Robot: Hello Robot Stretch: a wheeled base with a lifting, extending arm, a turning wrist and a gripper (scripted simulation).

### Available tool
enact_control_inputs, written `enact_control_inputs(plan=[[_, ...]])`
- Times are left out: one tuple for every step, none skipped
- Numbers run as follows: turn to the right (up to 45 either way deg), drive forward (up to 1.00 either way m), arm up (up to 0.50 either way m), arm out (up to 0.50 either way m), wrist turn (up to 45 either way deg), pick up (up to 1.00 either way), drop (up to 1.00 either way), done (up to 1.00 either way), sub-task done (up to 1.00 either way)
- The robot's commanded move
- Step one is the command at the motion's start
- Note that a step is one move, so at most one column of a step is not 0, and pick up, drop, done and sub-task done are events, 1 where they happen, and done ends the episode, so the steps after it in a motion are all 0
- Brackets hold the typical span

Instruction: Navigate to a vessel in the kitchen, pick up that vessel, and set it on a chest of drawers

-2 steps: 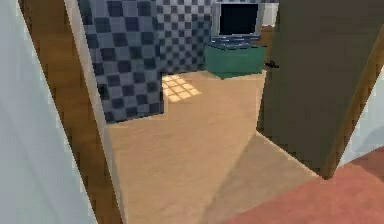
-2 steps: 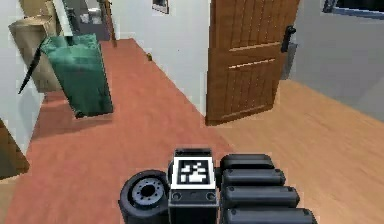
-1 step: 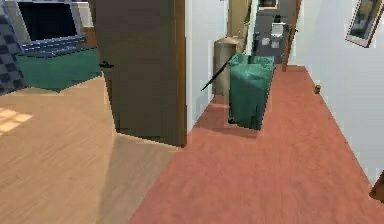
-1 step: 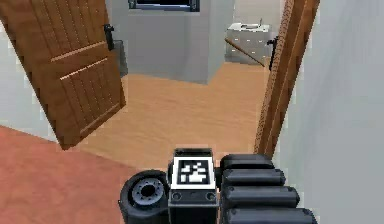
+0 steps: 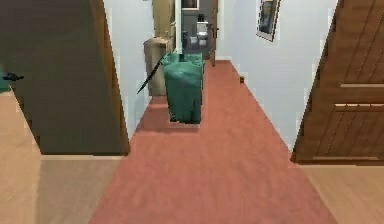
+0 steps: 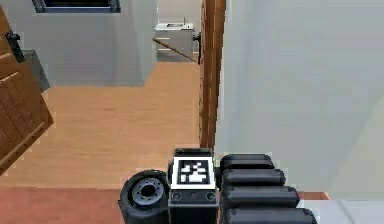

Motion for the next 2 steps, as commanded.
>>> enact_control_inputs(plan=[[0.0, 0.2, 0.0, 0.0, 0.0, 0.0, 0.0, 0.0, 0.0], [45.0, 0.0, 0.0, 0.0, 0.0, 0.0, 0.0, 0.0, 0.0]])
